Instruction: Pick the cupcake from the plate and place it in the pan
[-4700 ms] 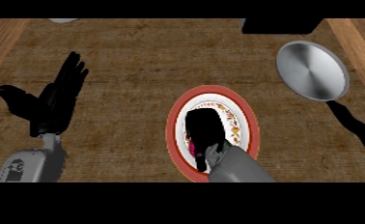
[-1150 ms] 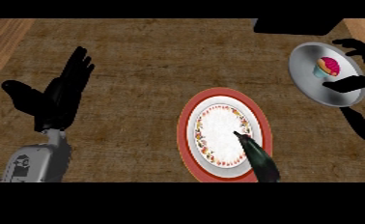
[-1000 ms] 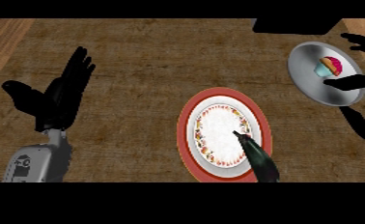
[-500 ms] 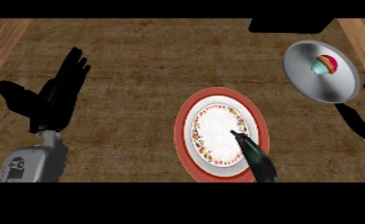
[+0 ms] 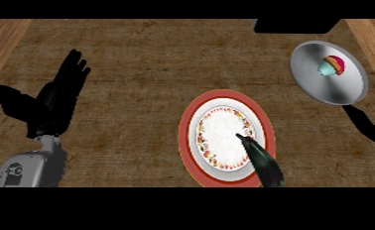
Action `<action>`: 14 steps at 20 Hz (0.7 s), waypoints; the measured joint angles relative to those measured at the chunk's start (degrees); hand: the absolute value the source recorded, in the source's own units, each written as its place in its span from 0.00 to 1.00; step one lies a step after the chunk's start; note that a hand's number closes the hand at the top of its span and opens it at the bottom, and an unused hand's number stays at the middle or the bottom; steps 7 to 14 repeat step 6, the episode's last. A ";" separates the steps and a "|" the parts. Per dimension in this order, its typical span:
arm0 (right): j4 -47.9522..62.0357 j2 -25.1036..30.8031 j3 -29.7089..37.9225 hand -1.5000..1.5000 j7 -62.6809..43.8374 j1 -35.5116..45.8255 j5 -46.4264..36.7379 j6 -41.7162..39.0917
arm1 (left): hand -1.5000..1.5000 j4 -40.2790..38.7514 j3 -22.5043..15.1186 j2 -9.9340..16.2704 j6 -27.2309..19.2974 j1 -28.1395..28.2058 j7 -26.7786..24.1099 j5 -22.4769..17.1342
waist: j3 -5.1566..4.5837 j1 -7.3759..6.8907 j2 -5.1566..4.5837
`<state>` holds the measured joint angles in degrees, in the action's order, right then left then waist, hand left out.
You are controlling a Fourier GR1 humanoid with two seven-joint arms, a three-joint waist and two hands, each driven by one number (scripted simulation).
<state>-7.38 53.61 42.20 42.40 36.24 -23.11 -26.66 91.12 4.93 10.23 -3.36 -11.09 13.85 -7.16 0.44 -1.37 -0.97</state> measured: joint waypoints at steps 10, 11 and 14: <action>-1.96 0.71 0.10 0.00 0.88 -4.30 1.19 -0.35 | 0.50 -0.72 0.16 -0.37 0.05 0.82 -1.35 0.25 | -0.02 0.07 0.12; -1.96 0.71 0.10 0.00 0.88 -4.30 1.19 -0.35 | 0.50 -0.72 0.16 -0.37 0.05 0.82 -1.35 0.25 | -0.02 0.07 0.12; -1.96 0.71 0.10 0.00 0.88 -4.30 1.19 -0.35 | 0.50 -0.72 0.16 -0.37 0.05 0.82 -1.35 0.25 | -0.02 0.07 0.12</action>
